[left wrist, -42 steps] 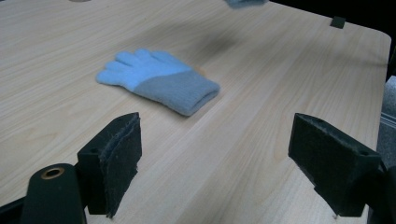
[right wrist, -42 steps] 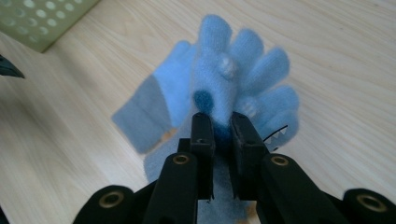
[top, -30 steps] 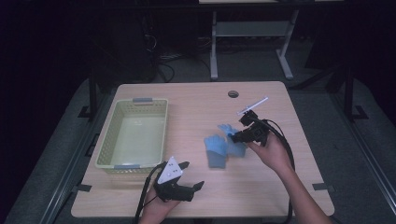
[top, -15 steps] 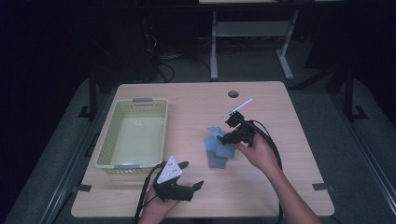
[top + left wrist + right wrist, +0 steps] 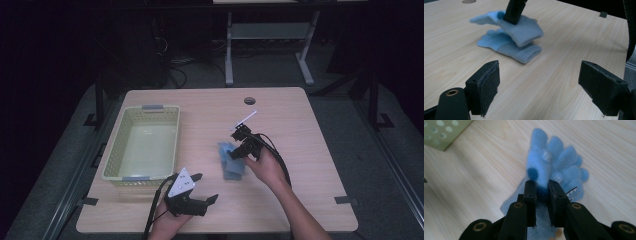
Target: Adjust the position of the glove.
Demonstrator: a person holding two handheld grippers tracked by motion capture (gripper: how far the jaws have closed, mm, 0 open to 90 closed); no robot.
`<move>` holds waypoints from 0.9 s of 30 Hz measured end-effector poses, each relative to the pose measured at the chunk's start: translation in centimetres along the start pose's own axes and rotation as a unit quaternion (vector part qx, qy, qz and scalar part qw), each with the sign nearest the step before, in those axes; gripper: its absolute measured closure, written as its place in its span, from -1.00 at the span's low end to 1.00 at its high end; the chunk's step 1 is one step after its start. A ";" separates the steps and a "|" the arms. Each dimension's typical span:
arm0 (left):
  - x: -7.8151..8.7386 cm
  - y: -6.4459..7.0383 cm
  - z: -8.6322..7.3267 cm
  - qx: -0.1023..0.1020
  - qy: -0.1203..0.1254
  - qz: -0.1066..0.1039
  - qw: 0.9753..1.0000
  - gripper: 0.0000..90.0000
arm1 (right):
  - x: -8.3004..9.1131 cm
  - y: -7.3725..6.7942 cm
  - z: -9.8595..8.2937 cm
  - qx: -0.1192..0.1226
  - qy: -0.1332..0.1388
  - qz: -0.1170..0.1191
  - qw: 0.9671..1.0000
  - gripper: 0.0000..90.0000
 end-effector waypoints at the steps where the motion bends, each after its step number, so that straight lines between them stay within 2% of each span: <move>1: 0.0 0.0 0.0 0.003 0.000 -0.001 1.000 -0.63 | -0.1 0.0 0.0 -0.002 -0.003 -0.001 1.000 0.73; 5: 0.0 0.1 0.0 0.002 -0.001 -0.001 1.000 -0.63 | -0.9 -0.1 0.0 -0.010 -0.008 -0.001 1.000 0.70; 10: 0.0 0.1 0.0 0.001 0.000 -0.001 1.000 -0.63 | -2.1 -0.1 -0.3 -0.007 -0.023 -0.003 1.000 0.66; 16: 0.1 0.0 0.0 0.001 0.002 0.000 1.000 -0.63 | -2.5 0.0 -0.6 -0.003 -0.031 -0.007 1.000 0.65; 21: 0.1 0.1 0.0 0.007 0.002 0.000 1.000 -0.63 | -2.1 0.1 -0.5 -0.004 -0.018 -0.006 1.000 0.57; 27: -0.1 0.1 -0.1 0.001 -0.003 0.001 1.000 -0.62 | -1.1 1.0 -0.1 -0.019 0.010 -0.002 1.000 0.52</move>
Point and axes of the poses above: each handheld gripper's, and its own axes: x roughly backward along the jaws, z roughly out of its top, y roughly to its right, the point moved 8 cm from there along -x, roughly forward along the jaws, and after that the axes turned 4 degrees about z, right-handed, at the moved point
